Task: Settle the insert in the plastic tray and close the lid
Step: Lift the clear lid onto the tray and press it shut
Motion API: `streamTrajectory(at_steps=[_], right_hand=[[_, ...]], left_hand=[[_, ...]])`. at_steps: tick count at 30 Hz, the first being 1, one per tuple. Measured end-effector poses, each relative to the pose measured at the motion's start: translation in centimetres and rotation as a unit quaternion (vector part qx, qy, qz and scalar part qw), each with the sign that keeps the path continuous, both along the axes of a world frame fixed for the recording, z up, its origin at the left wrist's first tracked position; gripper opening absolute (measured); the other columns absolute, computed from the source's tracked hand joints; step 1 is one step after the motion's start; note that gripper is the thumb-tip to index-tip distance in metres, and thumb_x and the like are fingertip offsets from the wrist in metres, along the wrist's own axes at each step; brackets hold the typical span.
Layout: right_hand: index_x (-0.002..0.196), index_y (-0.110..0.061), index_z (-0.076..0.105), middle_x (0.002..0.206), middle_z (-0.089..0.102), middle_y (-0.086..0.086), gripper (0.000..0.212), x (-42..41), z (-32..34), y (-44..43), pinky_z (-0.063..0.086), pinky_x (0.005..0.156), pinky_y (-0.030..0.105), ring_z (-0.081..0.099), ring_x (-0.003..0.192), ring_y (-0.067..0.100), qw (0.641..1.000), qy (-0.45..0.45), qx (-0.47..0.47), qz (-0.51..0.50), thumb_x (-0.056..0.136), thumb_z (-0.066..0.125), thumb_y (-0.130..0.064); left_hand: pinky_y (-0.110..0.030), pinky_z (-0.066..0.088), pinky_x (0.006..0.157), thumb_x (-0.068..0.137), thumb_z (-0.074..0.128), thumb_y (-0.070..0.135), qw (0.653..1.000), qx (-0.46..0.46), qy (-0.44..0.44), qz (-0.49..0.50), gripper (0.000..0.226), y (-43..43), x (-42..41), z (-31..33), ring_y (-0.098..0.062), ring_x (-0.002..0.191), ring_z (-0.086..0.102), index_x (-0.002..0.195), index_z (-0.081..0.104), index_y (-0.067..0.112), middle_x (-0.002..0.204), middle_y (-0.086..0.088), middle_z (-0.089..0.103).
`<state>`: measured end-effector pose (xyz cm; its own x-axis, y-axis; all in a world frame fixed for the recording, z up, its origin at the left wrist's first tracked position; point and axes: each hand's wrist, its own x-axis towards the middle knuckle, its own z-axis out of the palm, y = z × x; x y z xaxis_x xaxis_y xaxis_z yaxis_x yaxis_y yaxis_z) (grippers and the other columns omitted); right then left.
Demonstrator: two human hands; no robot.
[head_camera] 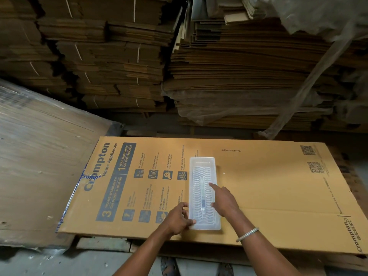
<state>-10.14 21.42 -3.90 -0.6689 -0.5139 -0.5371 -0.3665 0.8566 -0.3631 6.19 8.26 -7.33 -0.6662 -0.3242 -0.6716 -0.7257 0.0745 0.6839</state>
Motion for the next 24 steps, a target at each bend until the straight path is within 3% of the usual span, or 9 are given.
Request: streamTrajectory(at_steps=[2, 4, 7, 10, 14, 18, 21, 24], right_hand=[[0.157, -0.034, 0.026, 0.140, 0.052, 0.008, 0.085, -0.8, 0.1, 0.3, 0.044, 0.102, 0.033, 0.051, 0.129, 0.025, 1.000, -0.007, 0.000, 0.016, 0.089, 0.074, -0.015], [0.156, -0.032, 0.029, 0.146, 0.051, 0.006, 0.087, -1.6, 0.3, 0.4, 0.041, 0.104, 0.031, 0.046, 0.135, 0.023, 0.999, -0.015, -0.004, 0.030, 0.087, 0.078, -0.016], [0.153, -0.036, 0.036, 0.146, 0.052, 0.003, 0.083, -2.7, 0.5, 0.3, 0.047, 0.094, 0.031, 0.055, 0.126, 0.021, 0.999, -0.013, -0.007, 0.037, 0.085, 0.079, -0.014], [0.149, -0.039, 0.037, 0.140, 0.052, 0.002, 0.083, -3.6, 1.2, -0.3, 0.051, 0.088, 0.036, 0.058, 0.119, 0.022, 0.995, 0.040, 0.037, 0.088, 0.082, 0.083, -0.019], [0.154, -0.033, 0.026, 0.166, 0.014, 0.006, 0.113, -4.5, 2.3, -1.7, 0.045, 0.107, 0.046, 0.030, 0.147, 0.029, 0.984, 0.085, 0.065, 0.141, 0.065, 0.094, -0.020], [0.159, -0.028, 0.007, 0.169, -0.005, 0.007, 0.133, -5.2, 2.4, -3.2, 0.024, 0.121, 0.052, 0.003, 0.156, 0.028, 0.972, 0.091, 0.099, 0.192, 0.060, 0.097, -0.024], [0.160, -0.027, 0.002, 0.169, -0.006, 0.007, 0.139, -5.9, 2.3, -3.7, 0.020, 0.122, 0.052, -0.001, 0.156, 0.027, 0.970, 0.089, 0.104, 0.199, 0.058, 0.097, -0.025], [0.160, -0.029, 0.005, 0.170, -0.003, 0.006, 0.140, -6.3, 2.1, -3.8, 0.026, 0.120, 0.051, 0.003, 0.156, 0.027, 0.971, 0.086, 0.090, 0.203, 0.055, 0.099, -0.026]], left_hand=[[-0.024, 0.060, 0.069, 0.082, 0.084, 0.020, 0.999, -0.037, -0.008, -0.016, 0.071, -0.1, -0.3, 0.0, -0.014, 0.082, 0.068, 0.141, 0.045, 0.022, 0.099, 0.000, 0.064], [-0.031, 0.060, 0.084, 0.074, 0.089, 0.026, 0.994, -0.093, -0.012, -0.050, 0.090, -0.5, -1.0, 0.3, -0.017, 0.097, 0.068, 0.149, 0.039, 0.024, 0.115, 0.000, 0.063], [-0.045, 0.052, 0.104, 0.074, 0.088, 0.033, 0.973, -0.187, -0.008, -0.134, 0.107, -1.6, -3.2, 1.5, -0.028, 0.122, 0.060, 0.159, 0.024, 0.024, 0.149, -0.005, 0.044], [-0.045, 0.048, 0.107, 0.077, 0.086, 0.036, 0.937, -0.279, -0.007, -0.210, 0.110, -3.0, -6.2, 3.0, -0.029, 0.135, 0.052, 0.161, 0.018, 0.017, 0.164, -0.004, 0.023], [-0.052, 0.042, 0.114, 0.058, 0.096, 0.043, 0.875, -0.378, -0.027, -0.302, 0.138, -4.0, -9.9, 4.2, -0.030, 0.155, 0.022, 0.161, 0.008, 0.013, 0.171, -0.007, 0.006], [-0.056, 0.019, 0.126, 0.051, 0.095, 0.055, 0.818, -0.435, -0.075, -0.369, 0.160, -4.0, -12.5, 4.8, -0.037, 0.157, -0.009, 0.159, -0.013, 0.009, 0.169, -0.014, -0.017], [-0.056, 0.015, 0.127, 0.050, 0.093, 0.060, 0.803, -0.449, -0.094, -0.380, 0.163, -4.3, -13.4, 4.6, -0.038, 0.157, -0.012, 0.158, -0.017, 0.009, 0.168, -0.016, -0.020], [-0.055, 0.015, 0.127, 0.048, 0.093, 0.063, 0.801, -0.445, -0.106, -0.385, 0.164, -4.8, -13.7, 3.9, -0.036, 0.157, -0.009, 0.159, -0.014, 0.008, 0.169, -0.016, -0.017]])
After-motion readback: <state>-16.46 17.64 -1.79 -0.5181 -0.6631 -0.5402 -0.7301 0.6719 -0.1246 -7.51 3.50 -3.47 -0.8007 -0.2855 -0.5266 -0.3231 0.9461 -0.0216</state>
